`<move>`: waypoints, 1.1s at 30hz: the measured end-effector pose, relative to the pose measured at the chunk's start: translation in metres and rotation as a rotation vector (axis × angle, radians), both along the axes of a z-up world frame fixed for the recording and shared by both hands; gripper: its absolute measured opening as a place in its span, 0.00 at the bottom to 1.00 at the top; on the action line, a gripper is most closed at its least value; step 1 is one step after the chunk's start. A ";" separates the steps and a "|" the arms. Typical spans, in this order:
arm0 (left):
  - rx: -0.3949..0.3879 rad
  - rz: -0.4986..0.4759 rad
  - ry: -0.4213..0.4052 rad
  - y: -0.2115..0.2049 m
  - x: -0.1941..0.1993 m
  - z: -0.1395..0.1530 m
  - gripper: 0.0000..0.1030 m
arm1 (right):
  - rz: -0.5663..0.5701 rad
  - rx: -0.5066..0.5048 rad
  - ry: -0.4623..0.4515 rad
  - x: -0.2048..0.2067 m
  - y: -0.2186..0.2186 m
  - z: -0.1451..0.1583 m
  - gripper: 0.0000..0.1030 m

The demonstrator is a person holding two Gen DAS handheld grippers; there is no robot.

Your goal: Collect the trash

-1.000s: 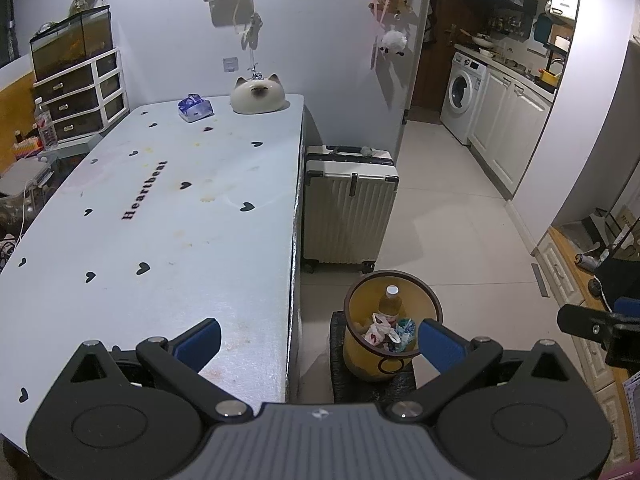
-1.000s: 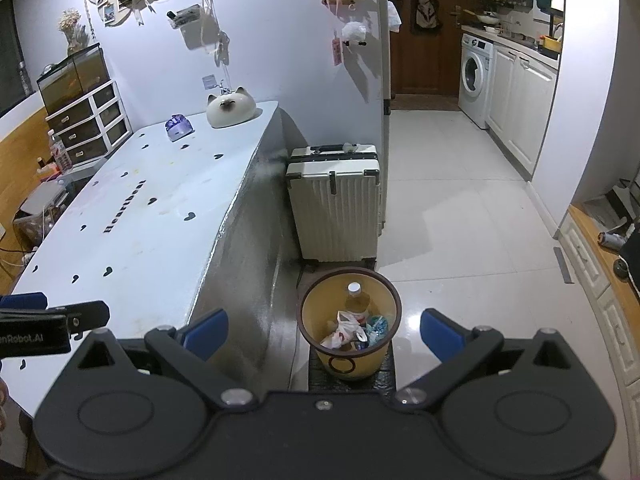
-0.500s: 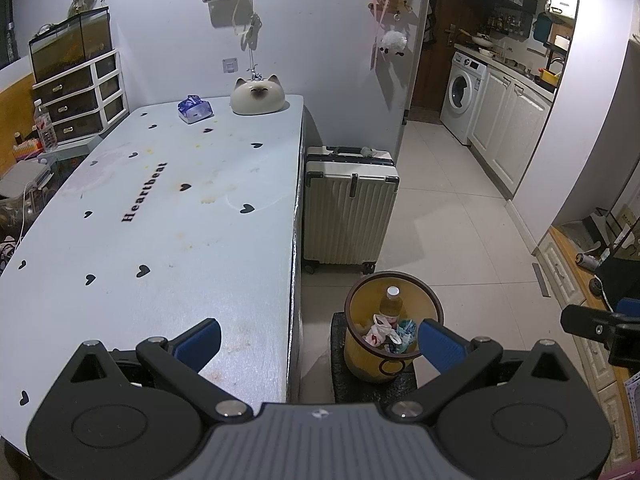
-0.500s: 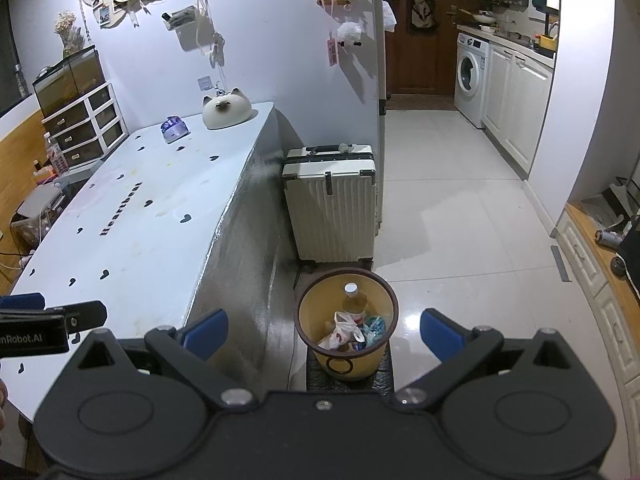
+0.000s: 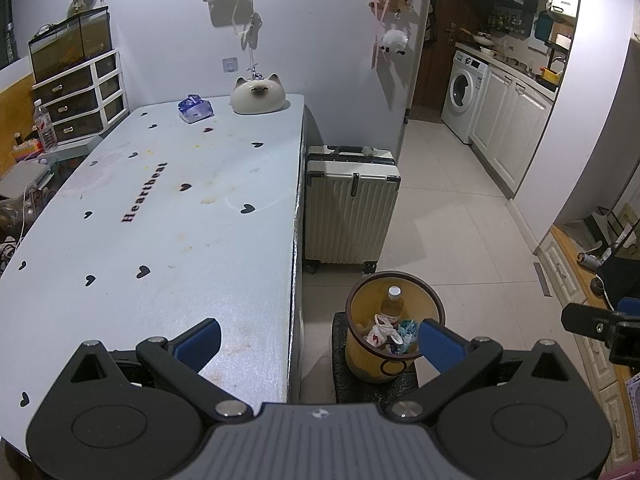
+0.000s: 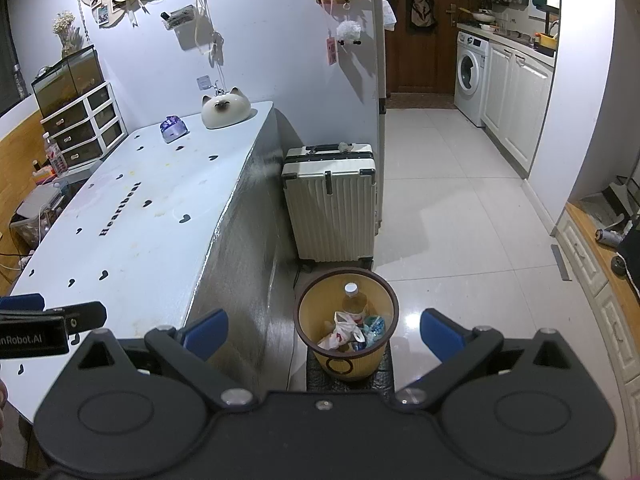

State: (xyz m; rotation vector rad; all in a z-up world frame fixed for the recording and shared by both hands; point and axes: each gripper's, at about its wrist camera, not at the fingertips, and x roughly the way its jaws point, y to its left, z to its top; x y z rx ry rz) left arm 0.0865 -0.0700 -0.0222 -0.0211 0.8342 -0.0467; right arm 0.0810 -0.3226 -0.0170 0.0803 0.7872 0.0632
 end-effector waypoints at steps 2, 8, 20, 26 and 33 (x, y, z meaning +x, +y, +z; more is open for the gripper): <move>0.001 0.000 0.000 0.000 0.001 0.000 1.00 | 0.000 0.000 0.001 0.000 0.001 0.000 1.00; 0.001 -0.003 0.001 0.002 0.003 0.000 1.00 | 0.000 -0.001 0.000 0.002 0.002 0.000 1.00; 0.003 -0.005 0.003 0.004 0.007 0.000 1.00 | 0.001 0.000 0.003 0.004 0.001 0.000 1.00; 0.004 -0.005 0.004 0.003 0.008 0.000 1.00 | 0.002 0.000 0.004 0.005 0.000 0.000 1.00; 0.005 -0.005 0.003 0.003 0.009 0.000 1.00 | 0.000 0.002 0.006 0.006 0.000 -0.002 1.00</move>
